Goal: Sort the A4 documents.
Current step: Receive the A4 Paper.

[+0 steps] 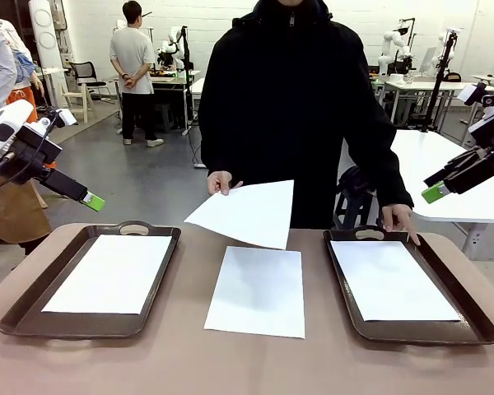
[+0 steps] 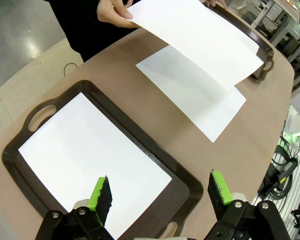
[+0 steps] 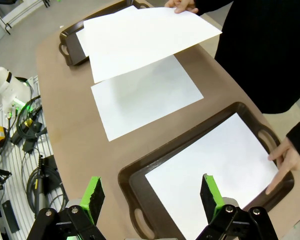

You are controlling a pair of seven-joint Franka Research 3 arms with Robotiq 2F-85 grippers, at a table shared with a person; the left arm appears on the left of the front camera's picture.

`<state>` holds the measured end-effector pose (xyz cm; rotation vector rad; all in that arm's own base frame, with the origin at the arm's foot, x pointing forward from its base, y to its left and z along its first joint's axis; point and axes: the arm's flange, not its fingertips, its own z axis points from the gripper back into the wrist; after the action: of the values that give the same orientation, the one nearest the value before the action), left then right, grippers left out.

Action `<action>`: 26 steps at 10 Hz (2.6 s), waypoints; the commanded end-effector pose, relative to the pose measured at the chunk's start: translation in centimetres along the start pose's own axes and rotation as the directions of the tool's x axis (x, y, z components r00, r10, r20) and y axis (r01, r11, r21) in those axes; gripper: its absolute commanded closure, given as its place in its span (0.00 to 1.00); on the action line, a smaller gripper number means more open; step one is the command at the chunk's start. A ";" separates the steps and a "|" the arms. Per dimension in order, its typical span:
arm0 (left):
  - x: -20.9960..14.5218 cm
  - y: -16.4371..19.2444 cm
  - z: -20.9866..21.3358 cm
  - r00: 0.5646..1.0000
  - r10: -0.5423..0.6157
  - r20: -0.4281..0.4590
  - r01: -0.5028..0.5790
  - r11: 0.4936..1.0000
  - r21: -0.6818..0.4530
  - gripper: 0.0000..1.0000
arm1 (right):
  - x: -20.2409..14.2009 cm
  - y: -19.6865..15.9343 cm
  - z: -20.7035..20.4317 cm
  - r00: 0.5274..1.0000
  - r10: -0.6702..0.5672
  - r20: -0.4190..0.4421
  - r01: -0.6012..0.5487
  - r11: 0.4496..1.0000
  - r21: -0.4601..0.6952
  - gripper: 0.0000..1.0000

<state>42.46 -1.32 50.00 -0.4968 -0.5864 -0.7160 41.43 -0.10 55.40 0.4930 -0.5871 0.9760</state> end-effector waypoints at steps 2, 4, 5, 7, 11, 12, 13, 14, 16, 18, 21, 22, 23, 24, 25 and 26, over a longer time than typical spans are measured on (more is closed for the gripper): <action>0.0 0.0 0.1 1.000 0.000 0.004 0.000 1.000 -0.002 0.00 | 0.1 0.0 -0.1 1.000 0.013 -0.007 -0.014 1.000 -0.006 0.00; 0.0 0.0 0.1 1.000 0.000 0.004 0.000 1.000 -0.002 0.00 | 0.1 0.0 -0.1 1.000 0.013 -0.007 -0.014 1.000 -0.006 0.00; 0.0 0.0 0.1 1.000 0.000 0.004 0.000 1.000 -0.002 0.00 | 0.1 0.0 -0.1 1.000 0.013 -0.007 -0.014 1.000 -0.006 0.00; 0.0 0.0 0.1 1.000 0.000 0.004 0.000 1.000 -0.002 0.00 | 0.1 0.0 -0.1 1.000 0.013 -0.007 -0.014 1.000 -0.006 0.00; 0.0 0.0 0.1 1.000 0.000 0.004 0.000 1.000 -0.002 0.00 | 0.1 0.0 -0.1 1.000 0.013 -0.007 -0.014 1.000 -0.006 0.00; 0.0 0.0 0.1 1.000 0.000 0.004 0.000 1.000 -0.002 0.00 | 0.0 0.0 0.0 1.000 0.000 0.000 0.000 1.000 0.000 0.00; 0.0 0.0 0.1 1.000 0.000 0.004 0.000 1.000 -0.002 0.00 | 0.6 -1.2 0.1 0.997 -0.063 0.037 0.061 0.997 0.049 0.00; 0.0 0.0 0.1 1.000 0.000 0.004 0.000 1.000 -0.002 0.00 | 1.1 -2.0 -0.9 0.992 -0.116 0.051 0.109 0.986 0.126 0.00; 0.0 0.0 0.1 1.000 0.000 0.004 0.000 1.000 -0.002 0.00 | 2.5 -3.2 -4.4 0.972 -0.228 0.057 0.205 0.940 0.271 0.00; 0.0 0.0 0.1 1.000 0.000 0.004 0.000 1.000 -0.002 0.00 | 4.4 -3.8 -8.9 0.939 -0.339 0.050 0.292 0.867 0.404 0.00; 0.0 0.0 0.1 1.000 0.000 0.004 0.000 1.000 -0.002 0.00 | 6.5 -4.5 -15.0 0.867 -0.499 -0.012 0.422 0.720 0.551 0.00; 0.0 0.0 0.1 1.000 0.000 0.004 0.000 1.000 -0.002 0.00 | 7.1 -4.7 -17.3 0.841 -0.540 -0.032 0.461 0.684 0.566 0.00; 0.0 0.0 0.1 1.000 0.000 0.004 0.000 1.000 -0.002 0.00 | 7.3 -4.7 -19.1 0.819 -0.572 -0.047 0.488 0.652 0.580 0.00; 0.0 0.0 0.1 1.000 0.000 0.004 0.000 1.000 -0.002 0.00 | 7.6 -5.0 -20.9 0.786 -0.614 -0.070 0.526 0.605 0.598 0.00; 0.0 0.0 0.1 1.000 0.000 0.004 0.000 1.000 -0.002 0.00 | 7.8 -5.5 -22.8 0.749 -0.657 -0.082 0.553 0.552 0.624 0.00; 0.0 0.0 0.1 1.000 0.000 0.004 0.000 1.000 -0.002 0.00 | 8.2 -6.1 -24.7 0.700 -0.708 -0.098 0.579 0.481 0.659 0.00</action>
<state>42.44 -1.31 50.01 -0.4966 -0.5867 -0.7160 54.26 16.45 41.99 1.2991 -0.1506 0.4336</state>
